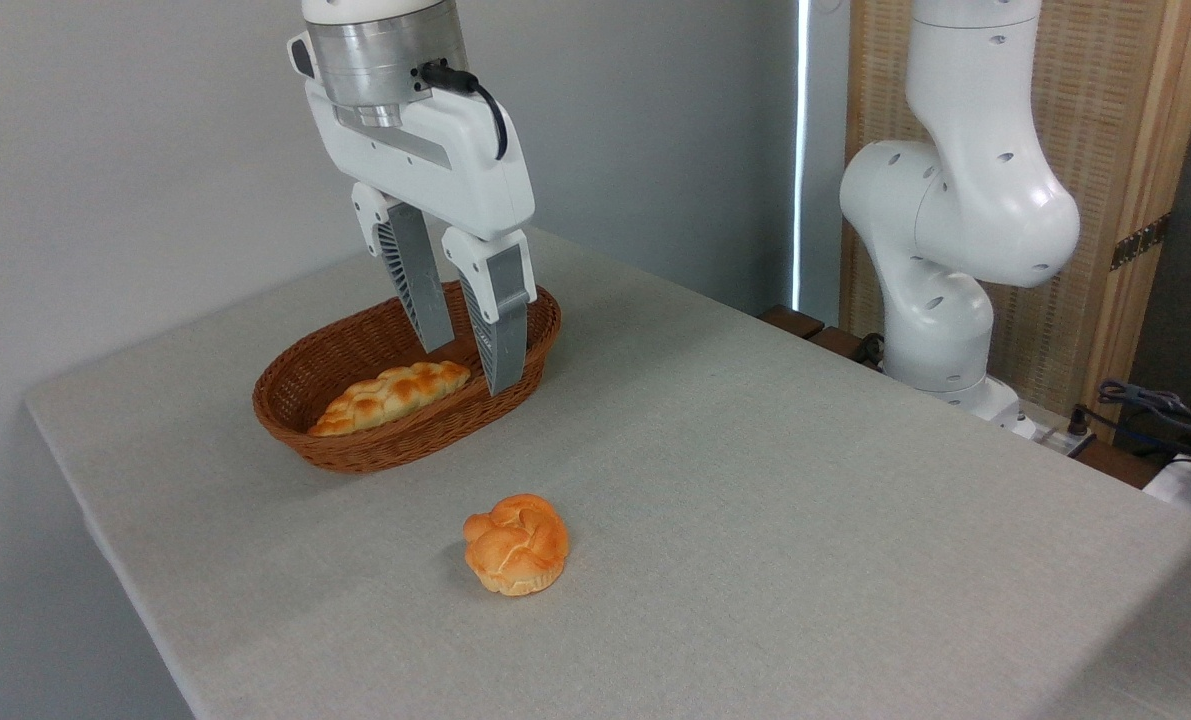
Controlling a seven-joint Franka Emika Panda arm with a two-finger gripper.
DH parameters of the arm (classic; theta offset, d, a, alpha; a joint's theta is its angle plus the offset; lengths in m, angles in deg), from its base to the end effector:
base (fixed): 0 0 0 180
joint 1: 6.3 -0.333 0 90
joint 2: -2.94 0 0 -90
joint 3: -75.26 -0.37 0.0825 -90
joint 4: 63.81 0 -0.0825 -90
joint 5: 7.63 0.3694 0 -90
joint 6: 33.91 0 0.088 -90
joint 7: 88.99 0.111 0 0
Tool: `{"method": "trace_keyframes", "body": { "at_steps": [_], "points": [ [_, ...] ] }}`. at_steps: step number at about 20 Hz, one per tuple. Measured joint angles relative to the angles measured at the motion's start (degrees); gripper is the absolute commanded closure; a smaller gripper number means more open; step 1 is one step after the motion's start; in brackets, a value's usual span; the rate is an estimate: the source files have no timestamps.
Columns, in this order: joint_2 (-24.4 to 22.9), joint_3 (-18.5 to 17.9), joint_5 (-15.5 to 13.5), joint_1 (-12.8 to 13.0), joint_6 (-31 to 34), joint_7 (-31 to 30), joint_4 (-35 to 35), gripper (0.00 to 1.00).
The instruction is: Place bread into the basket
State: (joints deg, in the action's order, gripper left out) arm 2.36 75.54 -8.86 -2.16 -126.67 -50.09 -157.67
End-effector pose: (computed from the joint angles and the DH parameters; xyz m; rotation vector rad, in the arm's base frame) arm 0.5375 -0.0439 0.6533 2.8989 -1.1494 -0.0036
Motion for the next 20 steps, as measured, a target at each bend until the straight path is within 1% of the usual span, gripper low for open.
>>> {"method": "trace_keyframes", "body": {
  "at_steps": [16, 18, 20],
  "points": [
    [0.0, -0.1, 0.0, -0.2, -0.2, 0.0, 0.0, 0.0],
    [-0.1, -0.1, 0.0, -0.2, -1.8, 0.0, -0.6, 0.0],
    [-0.8, -0.5, 0.0, -0.3, -6.3, 0.0, -3.0, 0.0]
  ]
}}
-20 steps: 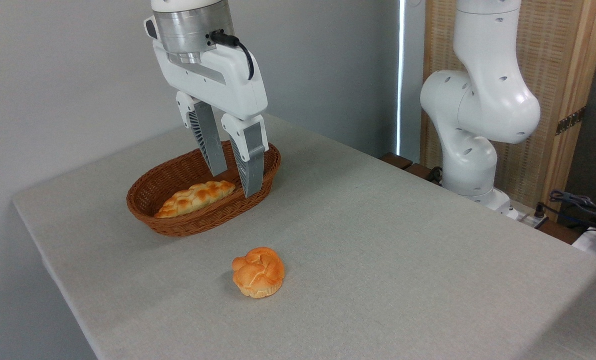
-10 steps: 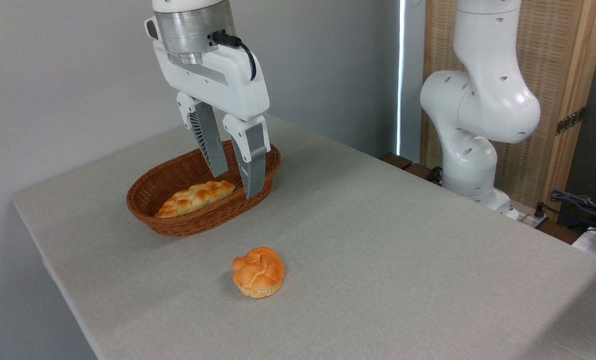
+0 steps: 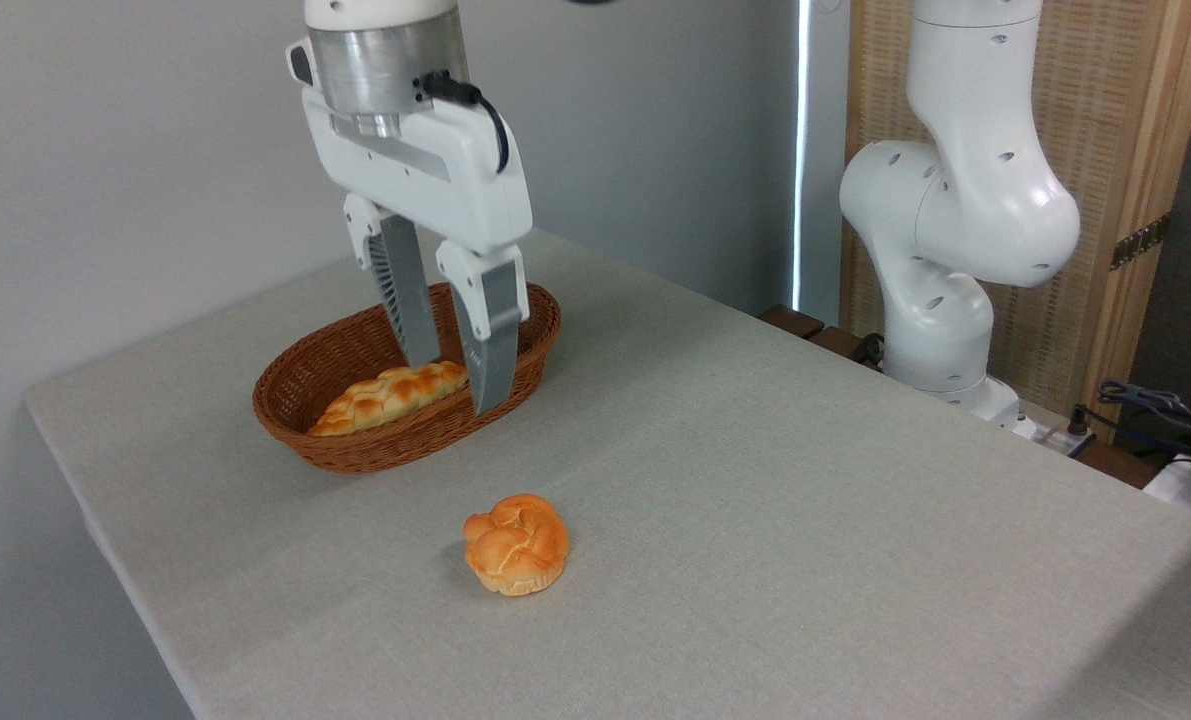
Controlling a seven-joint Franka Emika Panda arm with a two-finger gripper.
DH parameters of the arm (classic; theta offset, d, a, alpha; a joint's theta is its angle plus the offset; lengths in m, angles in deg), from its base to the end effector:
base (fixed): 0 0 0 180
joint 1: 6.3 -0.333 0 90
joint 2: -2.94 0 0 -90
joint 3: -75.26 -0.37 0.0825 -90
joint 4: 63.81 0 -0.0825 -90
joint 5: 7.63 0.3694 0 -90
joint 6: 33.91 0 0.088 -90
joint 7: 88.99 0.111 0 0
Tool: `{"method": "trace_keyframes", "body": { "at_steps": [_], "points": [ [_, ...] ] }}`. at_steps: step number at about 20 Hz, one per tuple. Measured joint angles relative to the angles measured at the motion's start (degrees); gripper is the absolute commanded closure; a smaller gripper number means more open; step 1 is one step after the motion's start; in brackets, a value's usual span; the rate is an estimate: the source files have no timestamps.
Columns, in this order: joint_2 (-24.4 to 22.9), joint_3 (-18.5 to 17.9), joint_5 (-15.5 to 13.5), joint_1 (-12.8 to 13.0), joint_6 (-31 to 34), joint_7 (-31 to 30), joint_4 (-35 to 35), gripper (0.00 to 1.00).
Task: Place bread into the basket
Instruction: 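Move the open gripper over the round bun and lower around it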
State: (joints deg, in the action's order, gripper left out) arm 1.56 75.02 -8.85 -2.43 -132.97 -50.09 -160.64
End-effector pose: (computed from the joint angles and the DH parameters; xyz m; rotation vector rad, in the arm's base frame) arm 0.5427 -0.0364 0.6467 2.9265 -1.1344 0.1044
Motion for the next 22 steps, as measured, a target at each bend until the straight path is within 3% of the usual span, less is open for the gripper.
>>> {"method": "trace_keyframes", "body": {
  "at_steps": [3, 6, 12, 22],
  "points": [
    [-2.9, -1.5, 0.0, 0.0, -10.4, 0.0, -7.3, 0.0],
    [-5.1, -2.6, 0.0, -0.1, -15.7, 0.0, -12.7, 0.0],
    [-5.4, -2.6, 0.0, 0.0, -17.1, 3.9, -18.3, 0.0],
    [-3.7, -2.5, 0.0, 0.5, -19.0, 4.2, -23.6, 0.0]
  ]
}}
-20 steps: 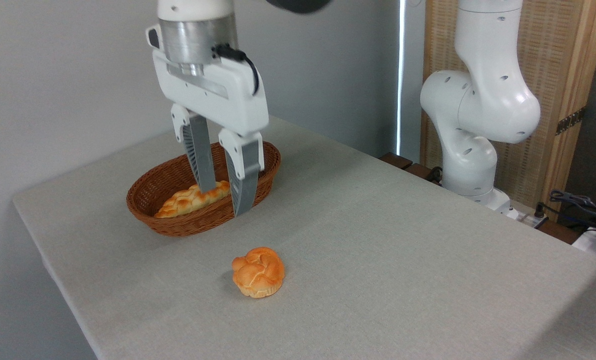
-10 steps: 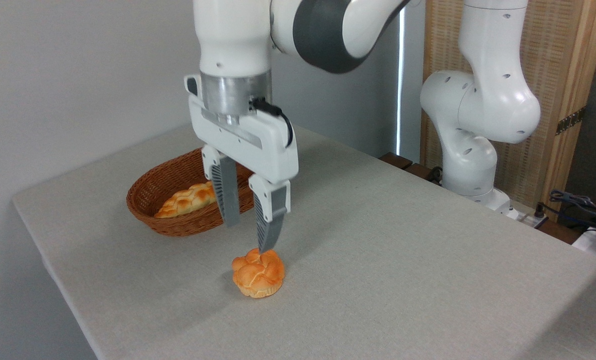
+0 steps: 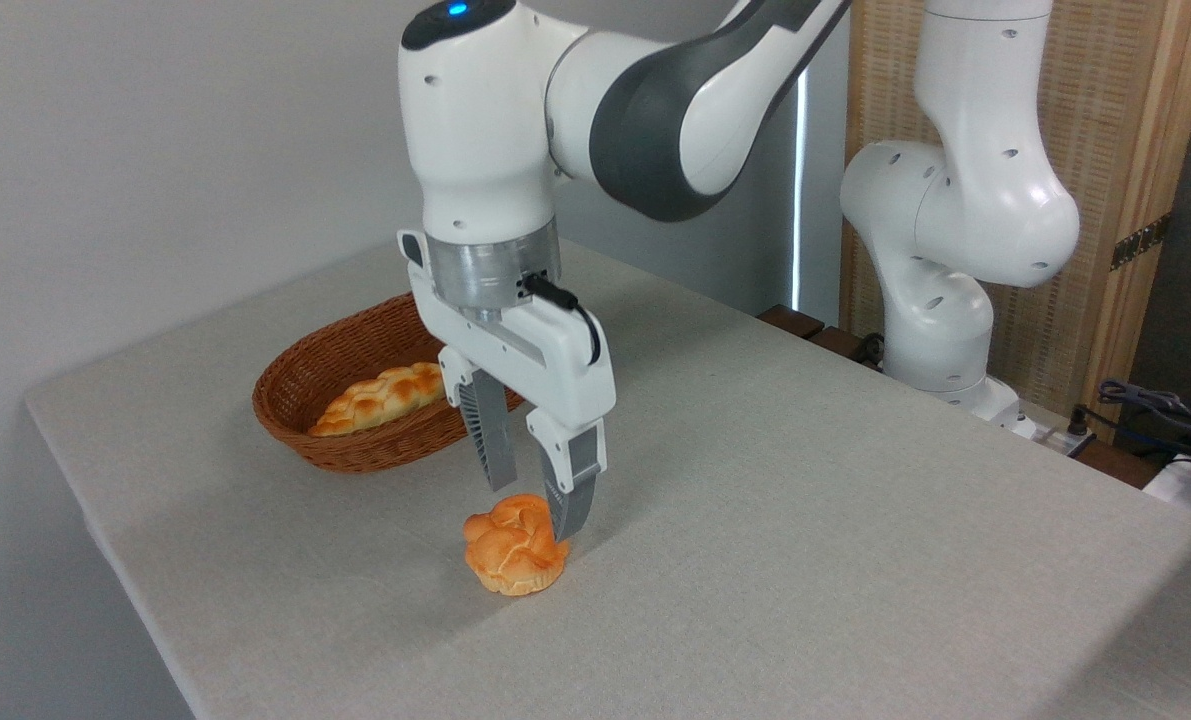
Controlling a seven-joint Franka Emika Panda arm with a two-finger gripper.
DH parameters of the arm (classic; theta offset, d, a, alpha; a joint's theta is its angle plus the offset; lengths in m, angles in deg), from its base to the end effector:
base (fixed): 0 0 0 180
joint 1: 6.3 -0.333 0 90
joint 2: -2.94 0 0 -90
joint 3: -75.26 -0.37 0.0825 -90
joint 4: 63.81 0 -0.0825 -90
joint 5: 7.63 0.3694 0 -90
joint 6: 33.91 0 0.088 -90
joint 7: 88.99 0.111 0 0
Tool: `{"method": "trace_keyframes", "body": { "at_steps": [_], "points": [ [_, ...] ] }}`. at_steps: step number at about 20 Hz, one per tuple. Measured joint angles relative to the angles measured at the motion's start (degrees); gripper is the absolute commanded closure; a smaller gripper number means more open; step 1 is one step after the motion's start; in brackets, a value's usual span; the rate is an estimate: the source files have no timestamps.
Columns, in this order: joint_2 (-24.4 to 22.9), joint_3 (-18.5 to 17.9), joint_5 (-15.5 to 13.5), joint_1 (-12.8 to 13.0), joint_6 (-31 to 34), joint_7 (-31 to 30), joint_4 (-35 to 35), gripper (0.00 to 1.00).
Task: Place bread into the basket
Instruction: 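Move the open gripper over the round bun and lower around it, then close the gripper on the round bun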
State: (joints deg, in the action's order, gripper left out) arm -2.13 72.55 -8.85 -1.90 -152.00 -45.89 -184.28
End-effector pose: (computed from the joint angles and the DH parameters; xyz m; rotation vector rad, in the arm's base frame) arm 0.5115 -0.0156 0.5181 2.9046 -1.1808 0.0815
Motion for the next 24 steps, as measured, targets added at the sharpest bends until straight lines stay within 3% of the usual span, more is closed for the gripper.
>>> {"method": "trace_keyframes", "body": {
  "at_steps": [7, 24],
  "points": [
    [2.8, 0.2, 0.0, 1.5, -2.7, 0.0, -0.1, 0.0],
    [3.8, 0.2, -0.7, 1.7, -3.0, 0.0, -0.1, 0.0]
  ]
}}
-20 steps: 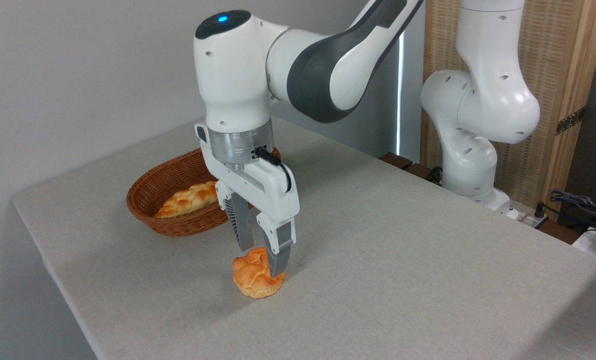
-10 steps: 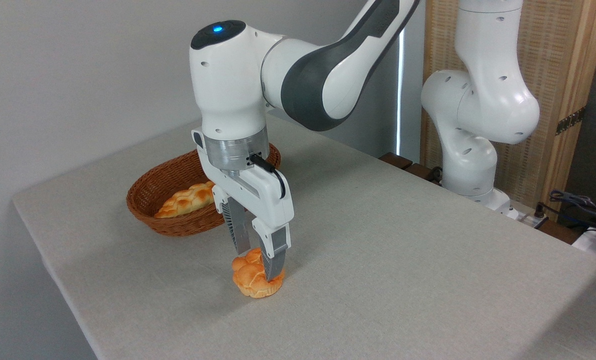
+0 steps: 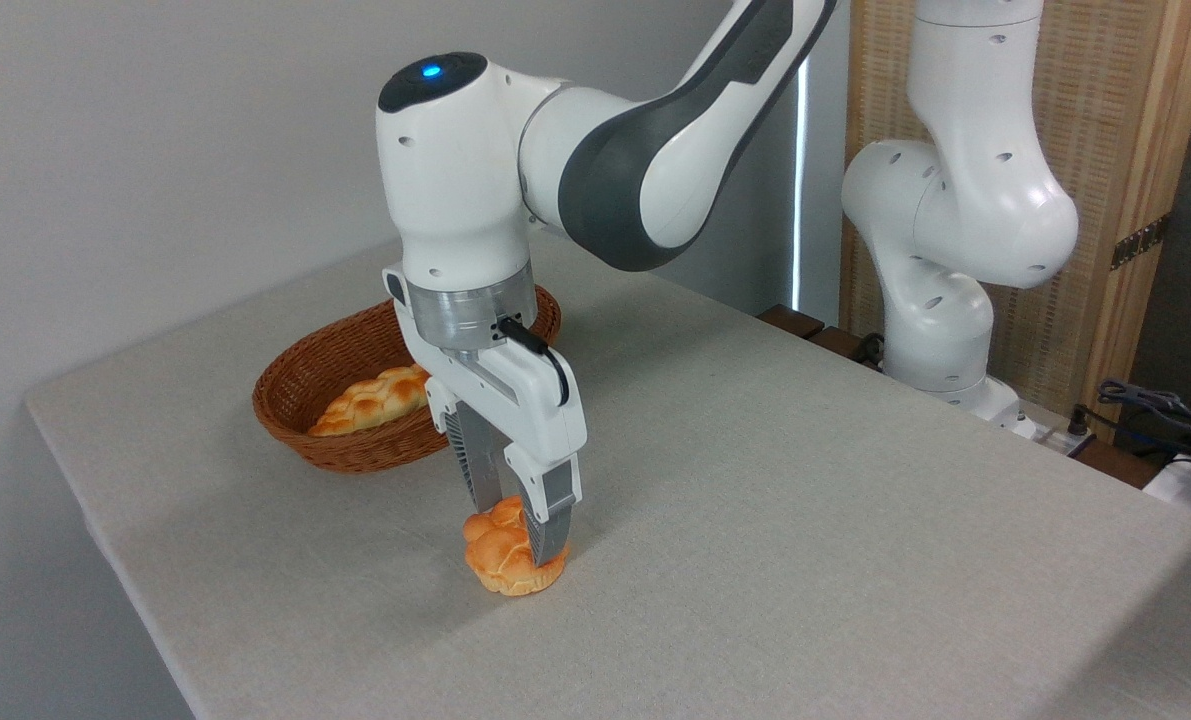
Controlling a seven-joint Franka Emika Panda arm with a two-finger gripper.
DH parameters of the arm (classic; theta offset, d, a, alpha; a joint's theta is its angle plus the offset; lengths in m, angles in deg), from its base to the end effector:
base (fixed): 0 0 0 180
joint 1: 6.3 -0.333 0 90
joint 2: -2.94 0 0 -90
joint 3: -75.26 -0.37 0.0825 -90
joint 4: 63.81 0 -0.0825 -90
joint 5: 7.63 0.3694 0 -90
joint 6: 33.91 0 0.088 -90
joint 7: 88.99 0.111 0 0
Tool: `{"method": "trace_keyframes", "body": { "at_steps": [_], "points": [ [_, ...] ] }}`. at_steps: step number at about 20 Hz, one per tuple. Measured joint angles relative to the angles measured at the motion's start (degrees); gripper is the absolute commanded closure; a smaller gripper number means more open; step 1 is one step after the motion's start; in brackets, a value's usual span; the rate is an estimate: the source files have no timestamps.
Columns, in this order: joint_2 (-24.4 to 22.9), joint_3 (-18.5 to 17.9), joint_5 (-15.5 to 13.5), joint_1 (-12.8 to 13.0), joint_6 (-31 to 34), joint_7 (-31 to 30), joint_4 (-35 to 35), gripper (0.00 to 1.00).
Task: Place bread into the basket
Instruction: 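Close the gripper on the round bun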
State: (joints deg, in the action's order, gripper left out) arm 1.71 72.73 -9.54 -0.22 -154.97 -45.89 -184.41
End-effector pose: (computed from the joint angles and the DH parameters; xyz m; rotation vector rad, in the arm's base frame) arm 0.5271 -0.0342 0.4871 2.8780 -1.2124 0.0590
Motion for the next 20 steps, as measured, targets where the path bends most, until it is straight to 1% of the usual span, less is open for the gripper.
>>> {"method": "trace_keyframes", "body": {
  "at_steps": [4, 7, 8, 10, 11, 13, 14, 15, 20],
  "points": [
    [0.8, 0.0, 0.0, 0.0, -0.3, 0.0, -0.1, 0.0],
    [1.0, 0.0, 0.0, 0.1, -2.3, 0.0, -0.9, 0.0],
    [1.0, 0.0, 0.0, 0.1, -2.6, 0.0, -1.1, 0.02],
    [1.0, 0.0, 0.0, 0.1, -2.8, 0.0, -1.4, 0.09],
    [1.0, 0.0, 0.0, 0.1, -2.9, 0.0, -1.4, 0.16],
    [1.0, 0.0, 0.0, 0.1, -2.9, 0.0, -1.5, 0.29],
    [1.0, 0.0, 0.0, 0.2, -2.9, 0.0, -1.5, 0.38],
    [1.0, 0.0, 0.0, 0.2, -2.9, 0.0, -1.5, 0.4],
    [1.0, 0.0, 0.0, 0.2, -2.9, 0.0, -1.5, 0.4]
  ]
}}
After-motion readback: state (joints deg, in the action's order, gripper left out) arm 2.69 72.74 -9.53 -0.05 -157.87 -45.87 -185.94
